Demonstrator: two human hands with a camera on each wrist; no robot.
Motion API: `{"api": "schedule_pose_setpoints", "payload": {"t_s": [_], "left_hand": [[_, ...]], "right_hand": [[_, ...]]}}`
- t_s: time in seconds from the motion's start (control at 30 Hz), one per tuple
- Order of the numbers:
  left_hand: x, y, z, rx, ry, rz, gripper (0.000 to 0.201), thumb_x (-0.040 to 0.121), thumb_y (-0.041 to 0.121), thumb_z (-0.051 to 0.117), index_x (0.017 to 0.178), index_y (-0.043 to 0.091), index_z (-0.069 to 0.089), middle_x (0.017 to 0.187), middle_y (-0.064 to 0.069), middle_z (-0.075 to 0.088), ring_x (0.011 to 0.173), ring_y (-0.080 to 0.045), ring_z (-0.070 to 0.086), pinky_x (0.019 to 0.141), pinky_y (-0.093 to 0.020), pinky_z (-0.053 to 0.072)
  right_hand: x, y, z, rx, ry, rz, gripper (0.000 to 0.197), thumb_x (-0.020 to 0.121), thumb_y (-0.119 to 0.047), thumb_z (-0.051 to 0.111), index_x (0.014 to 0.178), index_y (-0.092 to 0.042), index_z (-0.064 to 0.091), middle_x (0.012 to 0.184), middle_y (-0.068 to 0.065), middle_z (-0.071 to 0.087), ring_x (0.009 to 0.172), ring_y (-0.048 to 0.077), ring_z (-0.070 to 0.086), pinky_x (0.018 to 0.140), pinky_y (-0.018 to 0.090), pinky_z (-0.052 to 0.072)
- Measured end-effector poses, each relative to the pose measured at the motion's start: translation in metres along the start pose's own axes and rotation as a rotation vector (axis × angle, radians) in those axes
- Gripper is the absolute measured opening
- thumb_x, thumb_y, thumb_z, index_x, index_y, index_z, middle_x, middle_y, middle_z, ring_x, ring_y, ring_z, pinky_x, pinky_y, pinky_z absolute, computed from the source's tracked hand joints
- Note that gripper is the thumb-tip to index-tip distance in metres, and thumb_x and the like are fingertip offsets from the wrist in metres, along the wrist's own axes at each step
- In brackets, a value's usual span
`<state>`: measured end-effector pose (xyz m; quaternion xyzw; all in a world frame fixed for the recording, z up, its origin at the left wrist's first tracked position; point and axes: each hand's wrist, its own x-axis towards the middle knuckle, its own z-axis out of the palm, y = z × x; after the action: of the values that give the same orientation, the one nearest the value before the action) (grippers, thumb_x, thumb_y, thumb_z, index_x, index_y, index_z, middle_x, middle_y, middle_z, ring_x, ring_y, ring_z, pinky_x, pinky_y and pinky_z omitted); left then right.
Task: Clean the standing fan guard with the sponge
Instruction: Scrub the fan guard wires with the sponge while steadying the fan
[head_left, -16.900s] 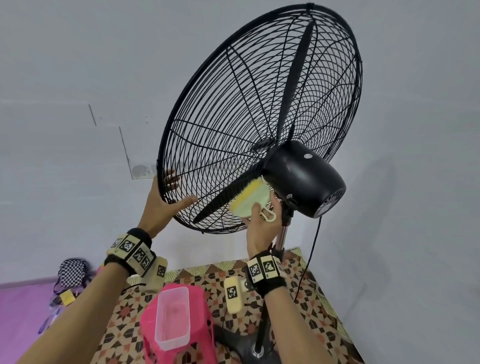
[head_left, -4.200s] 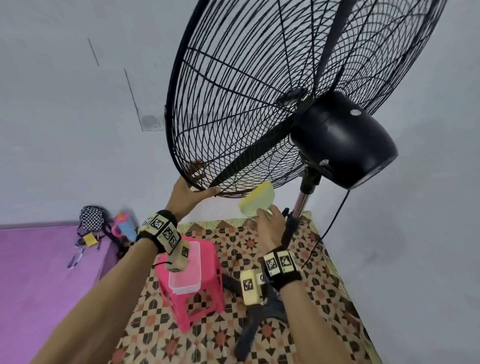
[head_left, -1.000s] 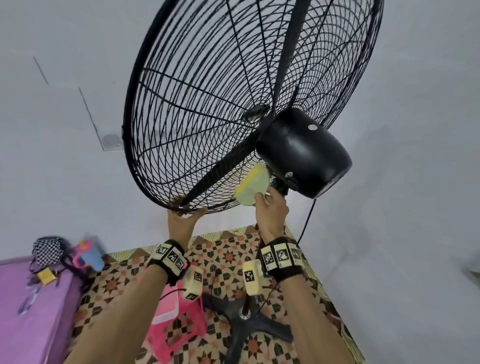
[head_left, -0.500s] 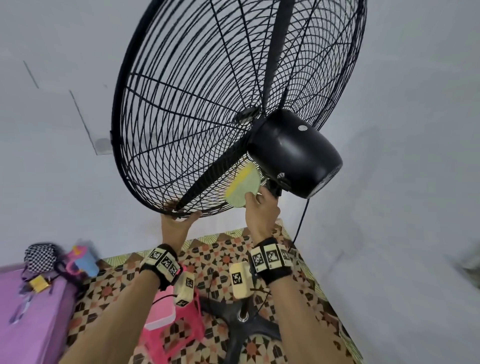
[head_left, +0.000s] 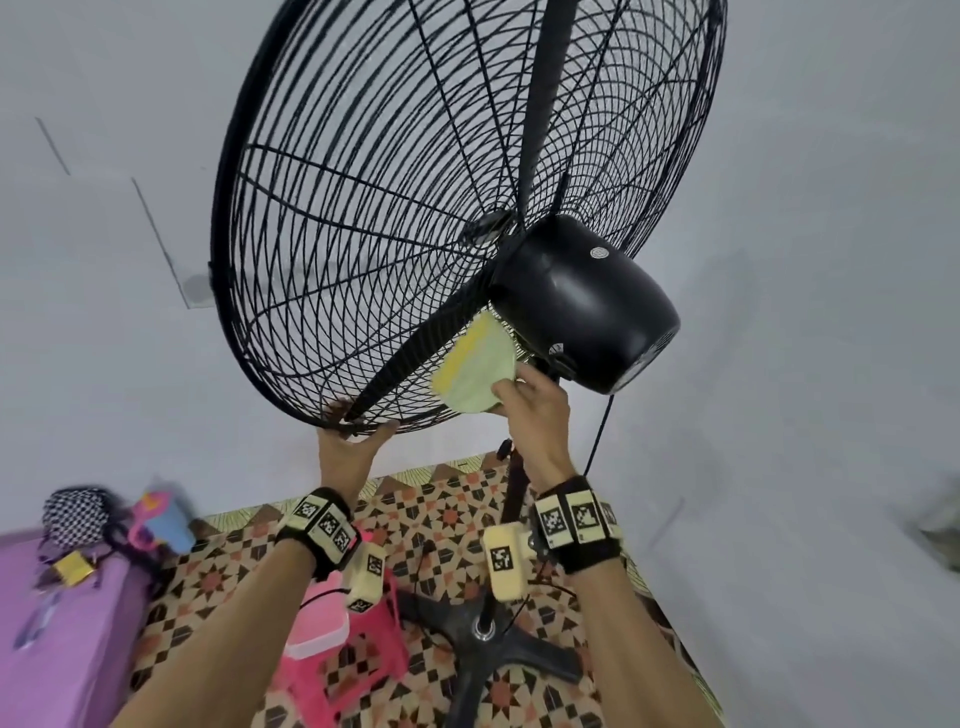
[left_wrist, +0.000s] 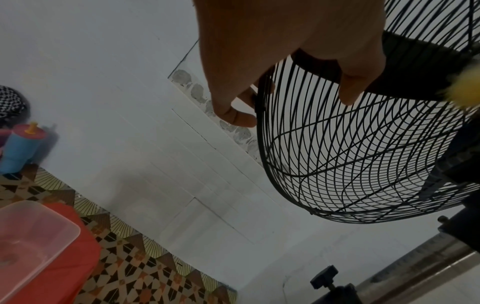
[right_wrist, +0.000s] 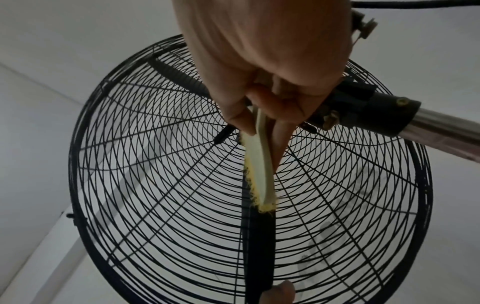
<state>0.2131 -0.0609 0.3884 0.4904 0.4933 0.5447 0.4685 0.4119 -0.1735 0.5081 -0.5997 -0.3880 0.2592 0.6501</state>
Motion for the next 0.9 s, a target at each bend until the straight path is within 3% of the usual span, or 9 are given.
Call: {"api": "schedule_pose_setpoints", "payload": {"t_s": [0.13, 0.23, 0.3, 0.37, 0.43, 0.5, 0.7, 0.8, 0.9], "left_hand": [[-0.001, -0.001, 0.003, -0.010, -0.008, -0.010, 0.067, 0.078, 0.025, 0.093, 0.129, 0.021, 0.050, 0.126, -0.001, 0.061, 0.121, -0.025, 0.059, 0.110, -0.052, 0.047], [0.000, 0.000, 0.003, -0.015, 0.002, -0.011, 0.071, 0.076, 0.025, 0.094, 0.132, 0.020, 0.051, 0.126, 0.000, 0.062, 0.122, -0.025, 0.059, 0.111, -0.054, 0.047], [0.000, 0.000, 0.001, -0.011, -0.003, -0.050, 0.071, 0.076, 0.027, 0.094, 0.131, 0.024, 0.049, 0.124, 0.005, 0.061, 0.122, -0.024, 0.058, 0.109, -0.057, 0.046], [-0.001, 0.000, -0.001, -0.009, -0.003, -0.063, 0.070, 0.077, 0.026, 0.094, 0.130, 0.026, 0.049, 0.122, 0.006, 0.061, 0.122, -0.023, 0.057, 0.109, -0.059, 0.045], [-0.001, 0.001, 0.000, -0.003, 0.005, -0.053, 0.068, 0.077, 0.025, 0.094, 0.129, 0.024, 0.050, 0.124, 0.002, 0.062, 0.123, -0.023, 0.058, 0.109, -0.059, 0.046], [-0.003, 0.001, 0.002, 0.000, 0.001, -0.043, 0.070, 0.077, 0.025, 0.094, 0.132, 0.021, 0.049, 0.129, -0.002, 0.061, 0.124, -0.024, 0.058, 0.109, -0.055, 0.046], [0.001, -0.001, 0.001, 0.005, 0.003, -0.006, 0.067, 0.076, 0.021, 0.094, 0.129, 0.016, 0.053, 0.125, -0.008, 0.064, 0.113, -0.022, 0.061, 0.107, -0.049, 0.049], [0.004, -0.006, -0.002, 0.010, 0.003, 0.006, 0.065, 0.074, 0.025, 0.096, 0.126, 0.017, 0.057, 0.122, -0.007, 0.066, 0.115, -0.025, 0.063, 0.107, -0.052, 0.050], [0.003, -0.006, 0.000, 0.016, -0.004, 0.022, 0.062, 0.075, 0.024, 0.095, 0.123, 0.017, 0.057, 0.119, -0.004, 0.066, 0.114, -0.024, 0.063, 0.105, -0.047, 0.050]], "right_hand": [[-0.002, 0.005, -0.007, -0.122, 0.110, -0.070, 0.021, 0.095, -0.011, 0.061, 0.091, -0.028, 0.072, 0.088, -0.016, 0.075, 0.087, 0.008, 0.074, 0.076, 0.029, 0.063], [0.005, 0.004, 0.005, -0.260, 0.142, -0.110, 0.014, 0.096, -0.018, 0.060, 0.102, -0.022, 0.072, 0.092, -0.012, 0.071, 0.090, 0.015, 0.068, 0.081, 0.027, 0.059], [0.005, 0.005, 0.014, -0.264, 0.118, -0.134, 0.013, 0.092, -0.029, 0.059, 0.099, -0.029, 0.070, 0.087, -0.024, 0.071, 0.097, 0.020, 0.067, 0.082, 0.038, 0.060], [-0.002, 0.001, 0.017, -0.251, 0.107, -0.177, 0.018, 0.091, -0.026, 0.062, 0.105, -0.032, 0.072, 0.083, -0.035, 0.067, 0.102, 0.015, 0.067, 0.079, 0.028, 0.059], [-0.010, -0.001, 0.011, -0.225, 0.120, -0.226, 0.020, 0.093, -0.014, 0.065, 0.107, -0.021, 0.077, 0.090, -0.025, 0.069, 0.098, 0.001, 0.066, 0.069, 0.010, 0.052], [-0.012, 0.005, 0.003, -0.215, 0.156, -0.226, 0.016, 0.094, -0.010, 0.065, 0.106, -0.012, 0.076, 0.088, -0.020, 0.069, 0.089, -0.008, 0.066, 0.062, 0.009, 0.051], [-0.001, 0.011, 0.019, -0.318, 0.223, -0.176, 0.020, 0.098, -0.018, 0.061, 0.114, -0.014, 0.073, 0.115, 0.004, 0.075, 0.105, 0.022, 0.070, 0.062, 0.009, 0.049], [-0.012, 0.006, 0.023, -0.265, 0.157, -0.260, 0.029, 0.098, -0.013, 0.063, 0.125, -0.012, 0.073, 0.120, 0.005, 0.075, 0.106, 0.017, 0.069, 0.063, 0.014, 0.058], [-0.020, 0.009, 0.015, -0.193, 0.199, -0.250, 0.022, 0.097, -0.011, 0.063, 0.116, -0.011, 0.074, 0.107, -0.004, 0.073, 0.105, 0.013, 0.068, 0.067, 0.018, 0.060]]}}
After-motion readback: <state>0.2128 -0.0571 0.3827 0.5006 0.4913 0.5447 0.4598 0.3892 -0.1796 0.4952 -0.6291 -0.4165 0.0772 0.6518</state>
